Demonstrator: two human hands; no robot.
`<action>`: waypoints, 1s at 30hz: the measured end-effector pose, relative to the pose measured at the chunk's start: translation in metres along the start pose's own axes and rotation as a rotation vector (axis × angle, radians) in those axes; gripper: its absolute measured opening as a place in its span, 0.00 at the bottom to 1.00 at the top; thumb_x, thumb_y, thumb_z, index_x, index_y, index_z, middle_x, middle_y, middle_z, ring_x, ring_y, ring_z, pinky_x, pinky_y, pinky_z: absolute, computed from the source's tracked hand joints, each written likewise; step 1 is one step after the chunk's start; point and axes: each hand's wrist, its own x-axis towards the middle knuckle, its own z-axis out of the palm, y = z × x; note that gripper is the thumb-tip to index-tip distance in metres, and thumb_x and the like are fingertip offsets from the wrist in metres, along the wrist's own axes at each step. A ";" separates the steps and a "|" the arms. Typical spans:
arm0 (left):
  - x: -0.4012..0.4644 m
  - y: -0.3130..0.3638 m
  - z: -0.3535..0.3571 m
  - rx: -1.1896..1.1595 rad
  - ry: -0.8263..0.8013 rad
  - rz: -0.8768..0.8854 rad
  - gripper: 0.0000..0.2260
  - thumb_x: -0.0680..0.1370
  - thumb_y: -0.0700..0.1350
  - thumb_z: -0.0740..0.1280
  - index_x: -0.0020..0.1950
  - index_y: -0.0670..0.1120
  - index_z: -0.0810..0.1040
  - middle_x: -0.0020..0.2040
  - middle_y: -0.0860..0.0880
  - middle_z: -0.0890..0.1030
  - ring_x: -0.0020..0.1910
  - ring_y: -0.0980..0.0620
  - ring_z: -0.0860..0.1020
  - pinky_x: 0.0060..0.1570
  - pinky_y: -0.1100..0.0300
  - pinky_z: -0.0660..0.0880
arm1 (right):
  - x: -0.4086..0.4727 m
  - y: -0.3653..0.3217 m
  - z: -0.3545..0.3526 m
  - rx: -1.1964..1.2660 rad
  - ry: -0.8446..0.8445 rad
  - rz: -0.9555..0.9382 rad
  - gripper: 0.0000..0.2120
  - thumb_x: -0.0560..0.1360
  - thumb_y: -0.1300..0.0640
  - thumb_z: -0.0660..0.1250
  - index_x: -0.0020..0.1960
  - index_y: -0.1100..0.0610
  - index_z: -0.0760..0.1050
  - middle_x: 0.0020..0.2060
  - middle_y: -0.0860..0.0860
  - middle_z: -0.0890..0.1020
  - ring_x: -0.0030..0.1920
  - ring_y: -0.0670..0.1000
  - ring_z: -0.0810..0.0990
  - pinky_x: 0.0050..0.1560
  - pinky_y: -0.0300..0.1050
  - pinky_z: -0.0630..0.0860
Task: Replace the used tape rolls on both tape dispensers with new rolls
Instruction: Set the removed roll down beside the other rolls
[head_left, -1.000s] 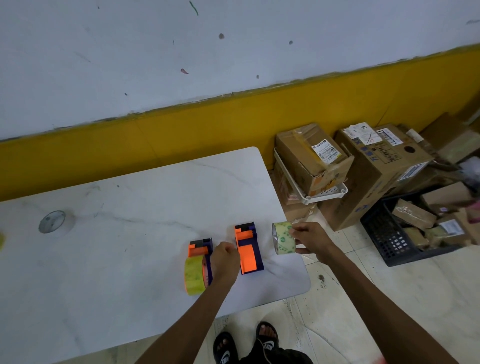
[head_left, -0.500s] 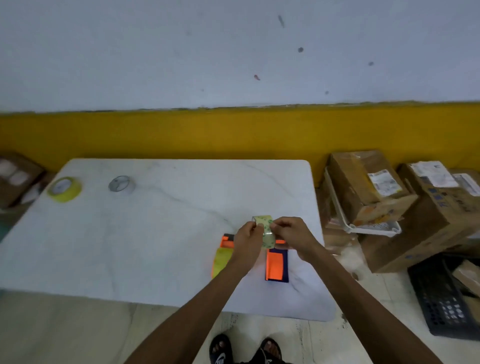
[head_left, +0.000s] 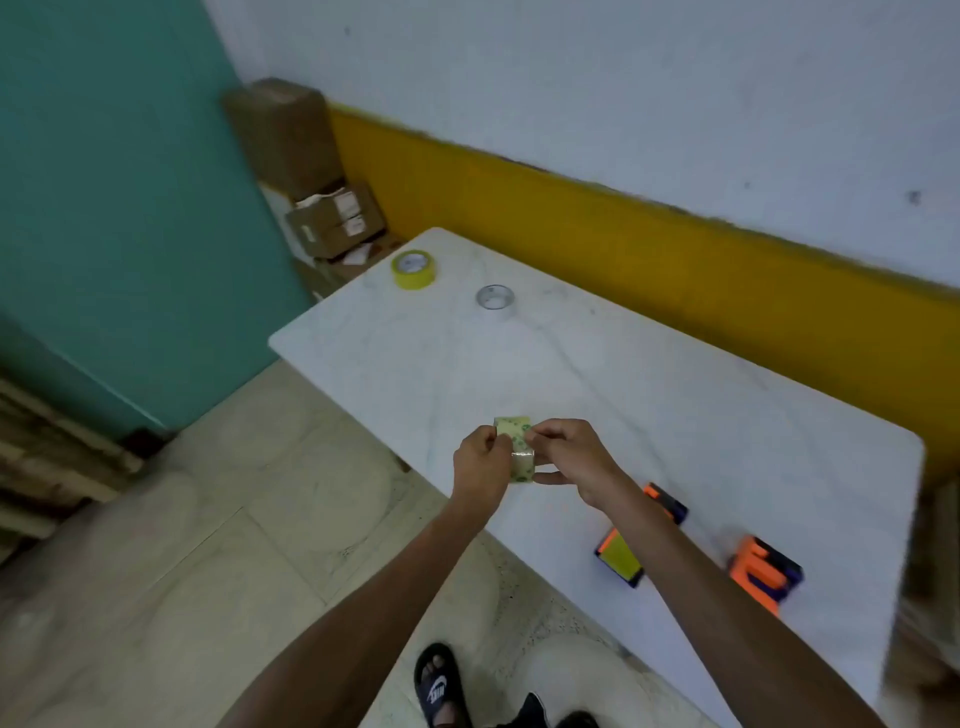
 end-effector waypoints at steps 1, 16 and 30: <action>0.005 -0.004 -0.016 -0.006 0.028 -0.013 0.08 0.78 0.39 0.58 0.41 0.41 0.73 0.34 0.50 0.73 0.33 0.53 0.70 0.33 0.61 0.67 | 0.006 -0.004 0.018 -0.015 -0.024 -0.001 0.08 0.78 0.59 0.65 0.49 0.60 0.82 0.42 0.53 0.85 0.44 0.53 0.86 0.43 0.49 0.84; 0.072 -0.053 -0.198 -0.176 0.200 -0.053 0.09 0.78 0.40 0.58 0.42 0.42 0.76 0.36 0.48 0.76 0.34 0.52 0.72 0.32 0.59 0.69 | 0.062 -0.061 0.210 -0.129 -0.221 -0.052 0.08 0.78 0.58 0.66 0.50 0.62 0.81 0.40 0.54 0.85 0.40 0.51 0.85 0.43 0.49 0.84; 0.155 -0.056 -0.209 -0.176 0.154 -0.132 0.10 0.79 0.40 0.58 0.45 0.39 0.78 0.38 0.48 0.77 0.36 0.52 0.73 0.35 0.60 0.71 | 0.140 -0.071 0.226 -0.119 -0.189 -0.006 0.08 0.77 0.58 0.66 0.49 0.61 0.82 0.42 0.55 0.85 0.43 0.53 0.86 0.42 0.49 0.84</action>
